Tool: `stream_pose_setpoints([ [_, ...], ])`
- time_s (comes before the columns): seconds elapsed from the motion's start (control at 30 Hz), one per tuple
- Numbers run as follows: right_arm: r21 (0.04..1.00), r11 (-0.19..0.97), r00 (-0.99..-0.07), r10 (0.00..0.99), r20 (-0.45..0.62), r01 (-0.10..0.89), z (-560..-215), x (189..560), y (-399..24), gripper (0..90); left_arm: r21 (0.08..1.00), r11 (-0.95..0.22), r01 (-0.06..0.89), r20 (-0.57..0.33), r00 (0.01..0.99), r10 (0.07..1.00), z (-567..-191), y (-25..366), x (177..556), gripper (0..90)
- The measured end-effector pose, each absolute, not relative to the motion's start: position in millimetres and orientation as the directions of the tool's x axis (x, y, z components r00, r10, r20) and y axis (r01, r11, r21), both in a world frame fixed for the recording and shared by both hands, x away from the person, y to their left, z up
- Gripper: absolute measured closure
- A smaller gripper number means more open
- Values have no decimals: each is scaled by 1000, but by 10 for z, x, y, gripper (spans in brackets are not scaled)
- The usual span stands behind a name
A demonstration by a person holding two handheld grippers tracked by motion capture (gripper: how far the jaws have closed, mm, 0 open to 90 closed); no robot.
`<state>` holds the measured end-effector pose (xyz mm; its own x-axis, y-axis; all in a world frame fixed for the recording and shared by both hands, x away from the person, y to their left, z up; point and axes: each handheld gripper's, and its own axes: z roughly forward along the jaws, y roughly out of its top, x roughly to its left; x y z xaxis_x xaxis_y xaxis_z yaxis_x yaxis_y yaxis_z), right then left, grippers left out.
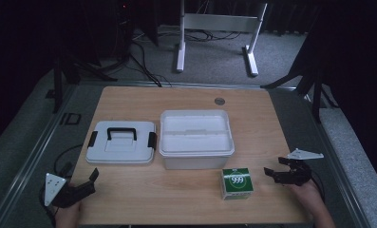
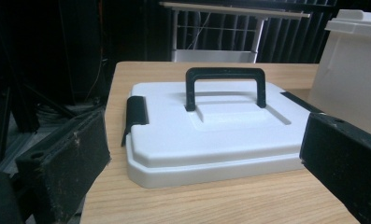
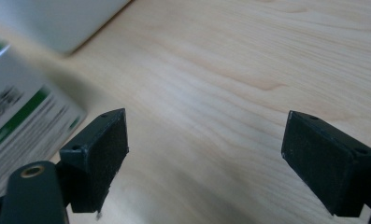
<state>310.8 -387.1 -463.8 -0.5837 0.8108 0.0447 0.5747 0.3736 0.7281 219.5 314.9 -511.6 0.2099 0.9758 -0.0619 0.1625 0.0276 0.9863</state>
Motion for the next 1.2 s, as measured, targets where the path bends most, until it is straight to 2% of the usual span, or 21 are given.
stream_pose_setpoints([
  [0.1, 666, 497, -657, 754, -13, 556, -4503, 3074, -3793, 143, 986, 18, 165, -54, 217, 975, -5117, 3139, 2198, 13],
  [0.17, 650, 520, -679, 734, -9, 554, -4477, 3073, -3783, 143, 986, 16, 168, -53, 221, 974, -5118, 3136, 2200, 13],
  [0.23, 570, 626, -740, 671, -47, 532, -4397, 3036, -3710, 153, 985, 7, 170, -45, 221, 974, -5118, 3128, 2203, 13],
  [0.3, 518, 682, -769, 636, -71, 516, -4353, 3005, -3658, 154, 986, 6, 169, -44, 223, 974, -5118, 3125, 2202, 13],
  [0.33, 518, 682, -769, 636, -71, 516, -4353, 3005, -3658, 154, 986, 6, 169, -44, 223, 974, -5118, 3125, 2202, 13],
  [0.37, 464, 734, -794, 600, -98, 497, -4315, 2975, -3607, 154, 986, 4, 169, -42, 221, 974, -5118, 3122, 2201, 13],
  [0.57, 324, 840, -858, 495, -134, 434, -4237, 2904, -3433, 156, 984, -5, 178, -37, 231, 972, -5119, 3115, 2206, 13],
  [0.6, 297, 858, -870, 473, -140, 419, -4226, 2897, -3403, 178, 984, -5, 178, -37, 236, 971, -5119, 3116, 2207, 13],
  [0.8, 248, 894, -897, 416, -149, 373, -4150, 2886, -3267, 179, 985, -1, 175, -42, 245, 969, -5119, 3118, 2204, 13],
  [1.03, 44, 961, -942, 275, -190, 272, -4140, 2852, -3042, 179, 983, -13, 181, -36, 264, 964, -5120, 3112, 2211, 13],
  [1.2, 23, 967, -950, 252, -184, 252, -4058, 2877, -2956, 180, 983, -11, 183, -41, 274, 961, -5120, 3115, 2213, 13],
])
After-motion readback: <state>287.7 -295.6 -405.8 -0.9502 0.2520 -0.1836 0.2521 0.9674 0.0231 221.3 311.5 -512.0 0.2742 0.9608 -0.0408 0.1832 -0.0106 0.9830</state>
